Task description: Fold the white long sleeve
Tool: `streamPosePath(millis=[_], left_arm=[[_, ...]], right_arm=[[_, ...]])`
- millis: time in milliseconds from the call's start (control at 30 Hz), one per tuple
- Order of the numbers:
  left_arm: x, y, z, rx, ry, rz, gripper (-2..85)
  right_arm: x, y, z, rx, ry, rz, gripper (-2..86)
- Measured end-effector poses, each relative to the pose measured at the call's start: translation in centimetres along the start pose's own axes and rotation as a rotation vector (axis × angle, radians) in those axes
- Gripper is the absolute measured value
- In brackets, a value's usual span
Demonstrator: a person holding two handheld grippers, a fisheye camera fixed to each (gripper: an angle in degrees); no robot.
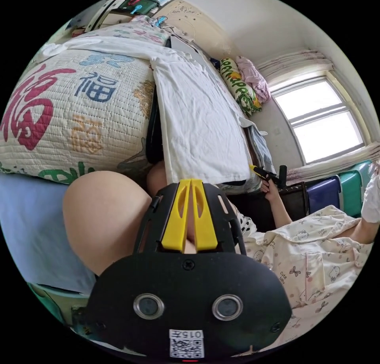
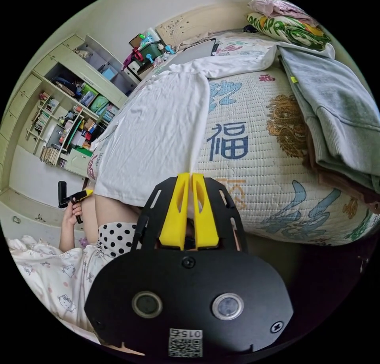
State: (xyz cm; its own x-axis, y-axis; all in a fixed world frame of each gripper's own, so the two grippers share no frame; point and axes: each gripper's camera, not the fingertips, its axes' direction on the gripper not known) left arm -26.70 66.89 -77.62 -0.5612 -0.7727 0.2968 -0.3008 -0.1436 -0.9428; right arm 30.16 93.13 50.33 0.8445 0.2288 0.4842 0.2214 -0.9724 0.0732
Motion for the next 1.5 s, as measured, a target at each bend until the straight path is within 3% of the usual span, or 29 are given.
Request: streamPosePath(millis=[267, 400, 867, 1100, 1233, 1500], left_arm=[[-1.3, 4.0, -4.8, 0.168, 0.023, -0.05, 1.5], [-1.0, 3.8, -4.3, 0.136, 0.04, -0.048, 8.8], [3.3, 3.5, -5.5, 0.028, -0.186, -0.003, 12.8], [3.0, 3.6, -6.5, -0.009, -0.087, -0.033, 6.5], [3.3, 5.0, -8.6, 0.057, -0.046, -0.039, 1.1], [6.1, 8.4, -12.7, 0.191, -0.088, -0.05, -0.3]], right_arm=[[1.6, 0.3, -2.9, 0.02, 0.074, -0.023, 0.0], [2.2, -0.2, -2.2, 0.013, 0.088, -0.02, -0.1], [6.4, -1.9, 2.5, -0.049, 0.145, -0.029, -0.2], [9.6, -1.7, 4.9, -0.04, 0.125, 0.0, -0.1], [11.5, -1.4, 6.8, -0.038, 0.117, 0.0, -0.1], [12.9, -0.3, 9.1, -0.088, 0.238, -0.09, -0.3]])
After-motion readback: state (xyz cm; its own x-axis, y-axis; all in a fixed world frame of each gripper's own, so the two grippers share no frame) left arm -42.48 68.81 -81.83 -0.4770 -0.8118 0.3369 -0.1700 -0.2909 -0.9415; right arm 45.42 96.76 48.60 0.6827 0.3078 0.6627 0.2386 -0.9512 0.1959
